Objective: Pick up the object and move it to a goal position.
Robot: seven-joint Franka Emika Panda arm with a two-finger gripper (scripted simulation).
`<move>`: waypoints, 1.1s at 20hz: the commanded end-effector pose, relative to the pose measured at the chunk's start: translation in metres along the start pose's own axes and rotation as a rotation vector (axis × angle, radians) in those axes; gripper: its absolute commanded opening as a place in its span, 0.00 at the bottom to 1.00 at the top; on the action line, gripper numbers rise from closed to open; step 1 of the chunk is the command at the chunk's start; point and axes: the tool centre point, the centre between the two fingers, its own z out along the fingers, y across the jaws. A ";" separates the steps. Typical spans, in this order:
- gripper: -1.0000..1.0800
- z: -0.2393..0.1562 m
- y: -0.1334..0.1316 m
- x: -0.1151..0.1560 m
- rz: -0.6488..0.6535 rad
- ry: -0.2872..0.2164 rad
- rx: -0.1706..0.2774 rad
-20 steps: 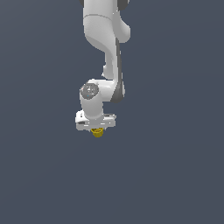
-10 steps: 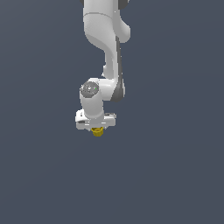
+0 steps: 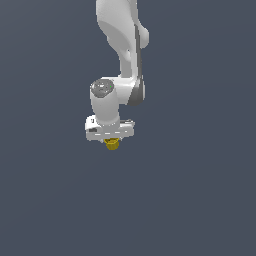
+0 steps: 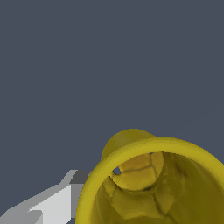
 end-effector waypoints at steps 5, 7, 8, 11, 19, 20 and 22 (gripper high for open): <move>0.00 -0.060 -0.009 -0.010 0.000 0.002 -0.001; 0.00 -0.082 -0.012 -0.014 0.000 0.002 -0.001; 0.00 -0.093 -0.014 -0.016 0.000 0.002 -0.001; 0.00 -0.129 -0.019 -0.022 0.000 0.002 -0.001; 0.00 -0.221 -0.033 -0.037 -0.001 0.002 -0.001; 0.00 -0.231 -0.035 -0.039 -0.001 0.002 -0.001; 0.00 -0.251 -0.037 -0.042 -0.001 0.002 -0.001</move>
